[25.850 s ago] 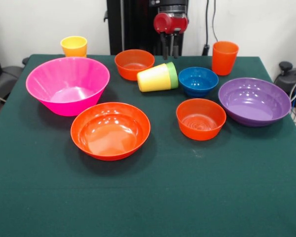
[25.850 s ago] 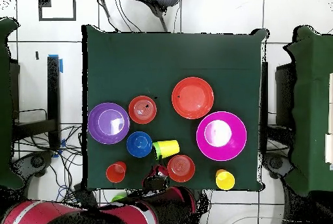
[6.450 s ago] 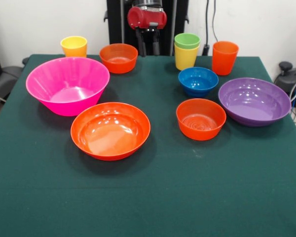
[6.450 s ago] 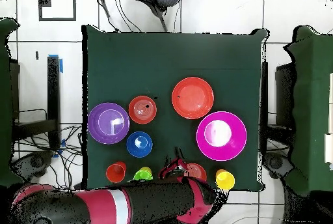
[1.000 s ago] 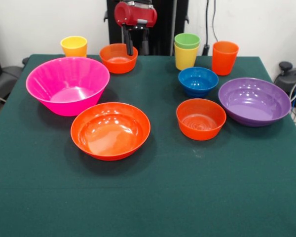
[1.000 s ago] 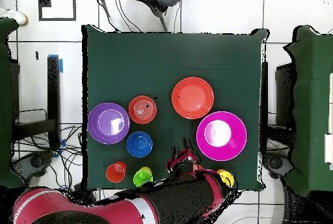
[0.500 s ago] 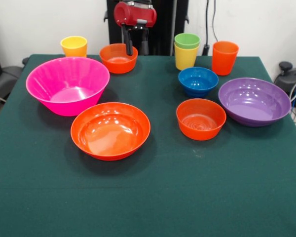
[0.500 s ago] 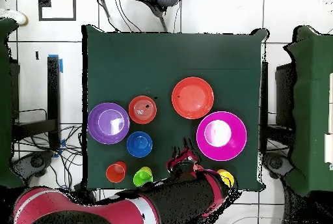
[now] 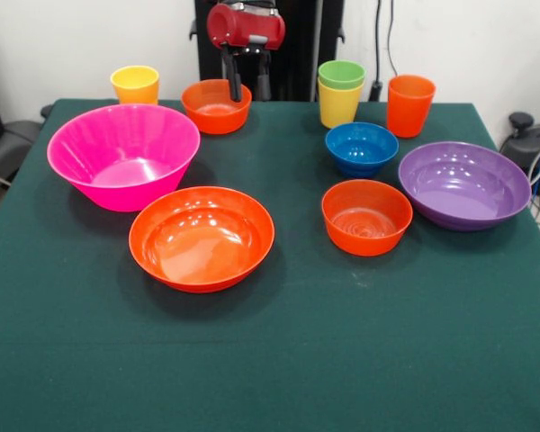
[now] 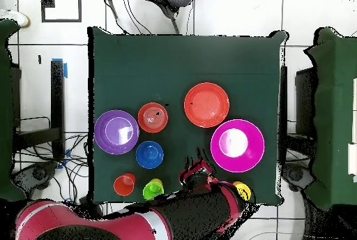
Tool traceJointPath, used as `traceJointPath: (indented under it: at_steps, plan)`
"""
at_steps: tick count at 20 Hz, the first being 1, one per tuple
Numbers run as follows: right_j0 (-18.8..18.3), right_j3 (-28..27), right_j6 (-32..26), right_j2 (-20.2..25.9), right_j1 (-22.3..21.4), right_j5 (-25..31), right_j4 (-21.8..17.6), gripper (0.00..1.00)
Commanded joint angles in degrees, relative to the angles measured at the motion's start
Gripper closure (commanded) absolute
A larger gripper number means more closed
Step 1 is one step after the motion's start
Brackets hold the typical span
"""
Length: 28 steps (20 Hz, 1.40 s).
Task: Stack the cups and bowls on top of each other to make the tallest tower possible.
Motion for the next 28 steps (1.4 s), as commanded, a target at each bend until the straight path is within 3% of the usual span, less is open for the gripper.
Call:
traceJointPath:
  at_steps: [1, 28]
  plan:
    - [-1.4, -6.5, 4.4, 9.1, 0.9, 6.6, -2.3, 0.00]
    - [-1.0, -5.4, 4.5, 10.0, 0.6, 6.4, -1.1, 0.00]
